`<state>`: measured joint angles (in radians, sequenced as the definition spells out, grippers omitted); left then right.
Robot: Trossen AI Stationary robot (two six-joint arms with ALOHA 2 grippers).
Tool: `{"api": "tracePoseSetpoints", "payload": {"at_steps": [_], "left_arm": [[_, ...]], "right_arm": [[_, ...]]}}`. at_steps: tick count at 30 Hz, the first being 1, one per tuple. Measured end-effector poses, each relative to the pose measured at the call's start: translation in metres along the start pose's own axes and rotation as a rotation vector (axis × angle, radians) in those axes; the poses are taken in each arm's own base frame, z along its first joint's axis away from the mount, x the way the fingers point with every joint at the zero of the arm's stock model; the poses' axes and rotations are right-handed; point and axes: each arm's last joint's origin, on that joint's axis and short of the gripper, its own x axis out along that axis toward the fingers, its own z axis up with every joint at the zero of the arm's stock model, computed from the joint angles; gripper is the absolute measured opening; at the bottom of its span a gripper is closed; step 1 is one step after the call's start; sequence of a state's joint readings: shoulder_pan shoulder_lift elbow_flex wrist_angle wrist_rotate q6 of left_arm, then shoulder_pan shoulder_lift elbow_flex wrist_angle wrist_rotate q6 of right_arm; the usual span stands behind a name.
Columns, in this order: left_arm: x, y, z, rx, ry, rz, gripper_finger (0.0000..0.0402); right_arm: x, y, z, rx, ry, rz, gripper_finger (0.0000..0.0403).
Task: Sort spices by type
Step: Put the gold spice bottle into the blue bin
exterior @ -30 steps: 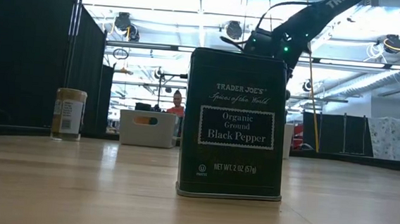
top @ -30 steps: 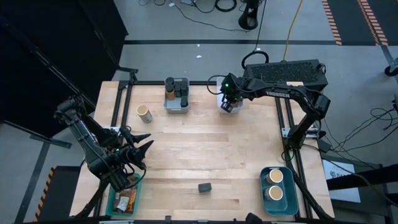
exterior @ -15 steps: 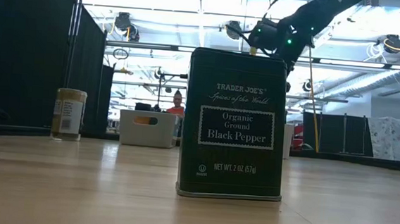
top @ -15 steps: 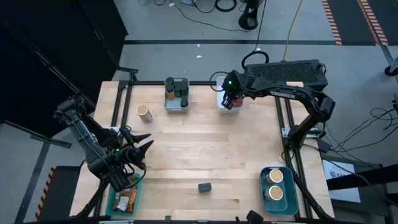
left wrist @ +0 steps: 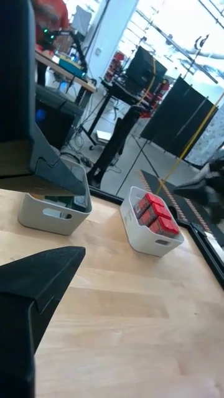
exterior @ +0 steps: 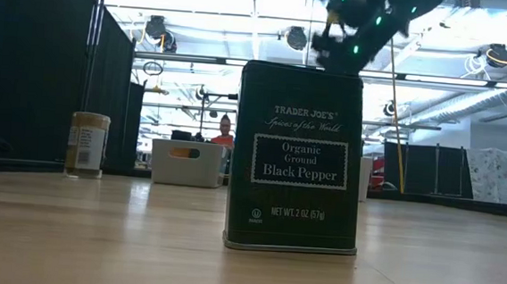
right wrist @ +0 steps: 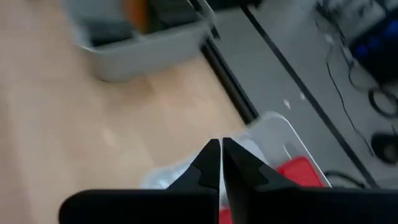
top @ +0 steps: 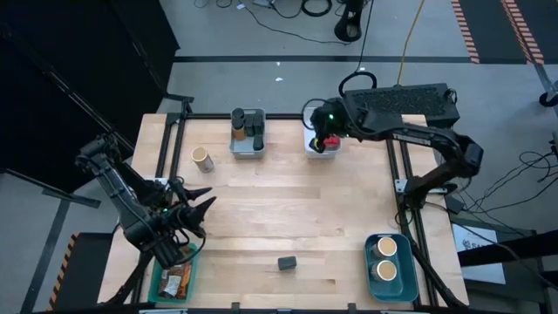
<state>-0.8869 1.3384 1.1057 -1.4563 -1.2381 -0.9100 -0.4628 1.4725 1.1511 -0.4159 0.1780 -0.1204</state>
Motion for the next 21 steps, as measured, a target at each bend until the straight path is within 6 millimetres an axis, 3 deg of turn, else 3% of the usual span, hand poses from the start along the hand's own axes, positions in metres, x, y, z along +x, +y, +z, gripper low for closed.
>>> {"api": "tracePoseSetpoints", "payload": {"at_steps": [6, 12, 16, 21], "left_arm": [[0.012, 0.001, 0.004, -0.057, 0.031, 0.031, 0.0143], [0.034, 0.01, 0.029, -0.192, 0.138, -0.021, 0.0143], [0.054, 0.015, 0.039, -0.206, 0.198, -0.064, 0.0143], [0.088, 0.034, 0.032, -0.124, 0.413, -0.255, 0.0135]], "right_arm": [[-0.043, 0.046, 0.011, -0.072, -0.122, 0.088, 0.0], [-0.078, 0.091, 0.008, -0.121, -0.184, 0.072, 0.0], [-0.091, 0.113, 0.004, -0.151, -0.206, 0.146, 0.0], [-0.095, 0.132, -0.006, -0.224, -0.16, 0.191, 0.0]]}}
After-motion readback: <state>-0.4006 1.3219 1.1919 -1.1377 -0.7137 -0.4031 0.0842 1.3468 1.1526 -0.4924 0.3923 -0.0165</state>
